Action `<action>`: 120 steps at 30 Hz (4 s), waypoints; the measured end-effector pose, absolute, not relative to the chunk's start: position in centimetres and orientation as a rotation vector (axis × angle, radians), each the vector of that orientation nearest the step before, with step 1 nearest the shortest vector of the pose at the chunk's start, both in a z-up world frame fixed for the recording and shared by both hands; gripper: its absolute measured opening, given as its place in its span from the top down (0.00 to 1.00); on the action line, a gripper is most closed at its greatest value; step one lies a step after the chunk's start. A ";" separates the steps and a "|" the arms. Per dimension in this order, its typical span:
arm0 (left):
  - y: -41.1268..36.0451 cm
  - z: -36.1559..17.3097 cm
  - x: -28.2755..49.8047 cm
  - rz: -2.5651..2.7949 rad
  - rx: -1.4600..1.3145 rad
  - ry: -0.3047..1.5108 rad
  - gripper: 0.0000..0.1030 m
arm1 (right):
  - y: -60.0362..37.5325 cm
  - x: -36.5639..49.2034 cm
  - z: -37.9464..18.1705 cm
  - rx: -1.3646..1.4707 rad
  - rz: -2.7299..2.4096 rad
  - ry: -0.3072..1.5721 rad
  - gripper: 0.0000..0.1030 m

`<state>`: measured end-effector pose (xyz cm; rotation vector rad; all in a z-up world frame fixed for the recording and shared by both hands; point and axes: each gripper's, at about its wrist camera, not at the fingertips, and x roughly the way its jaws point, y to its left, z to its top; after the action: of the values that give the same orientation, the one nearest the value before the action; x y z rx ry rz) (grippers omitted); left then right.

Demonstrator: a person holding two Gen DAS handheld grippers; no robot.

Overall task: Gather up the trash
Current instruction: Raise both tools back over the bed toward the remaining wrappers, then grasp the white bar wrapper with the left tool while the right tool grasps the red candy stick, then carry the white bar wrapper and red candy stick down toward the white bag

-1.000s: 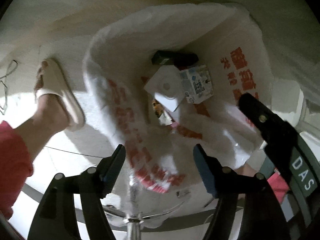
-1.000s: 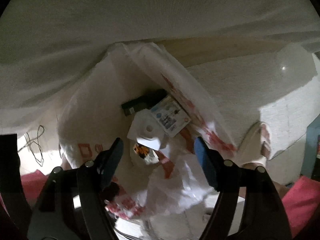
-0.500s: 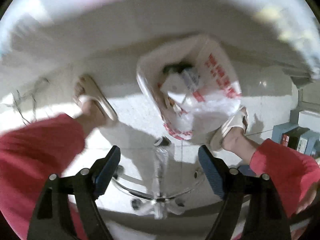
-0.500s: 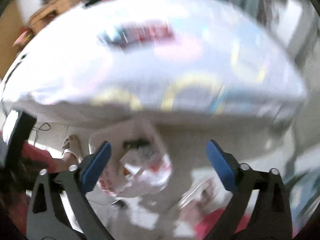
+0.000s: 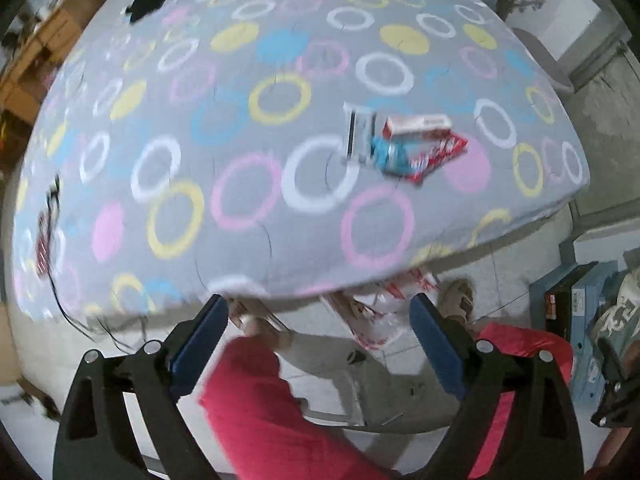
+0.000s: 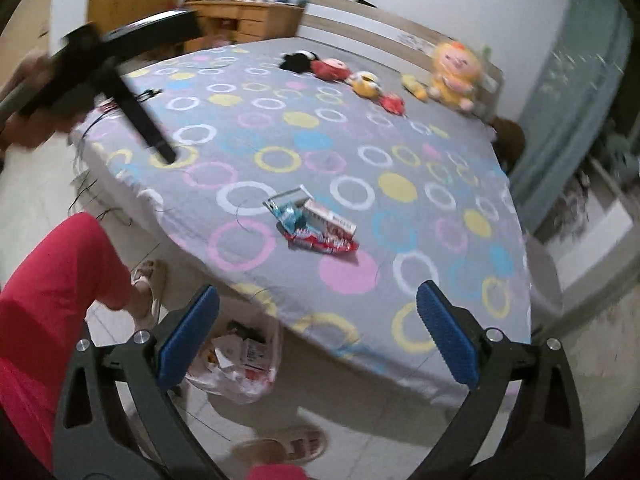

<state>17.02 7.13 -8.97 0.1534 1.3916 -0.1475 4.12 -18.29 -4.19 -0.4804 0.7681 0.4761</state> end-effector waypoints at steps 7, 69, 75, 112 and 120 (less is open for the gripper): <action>2.8 -7.9 23.1 -0.176 0.305 1.375 0.13 | -17.8 9.3 -1.6 -0.522 0.628 0.787 0.06; -1.7 -27.8 39.2 -0.302 0.219 1.622 0.14 | -11.4 27.5 -25.8 -0.734 1.023 1.303 0.33; -1.5 -29.1 38.8 -0.286 0.237 1.619 0.25 | -11.2 27.9 -26.5 -0.747 0.998 1.306 0.45; 7.9 -17.8 31.7 -0.210 0.109 1.433 0.64 | -15.0 21.0 -15.9 -0.376 0.402 1.110 0.76; 6.7 -13.7 25.0 -0.246 0.123 1.368 0.64 | -15.0 17.3 -11.7 -0.308 0.341 1.055 0.76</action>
<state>25.00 6.67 -13.67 0.1231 1.3675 -0.2464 17.25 -15.05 -11.68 -0.3082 1.0546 0.3415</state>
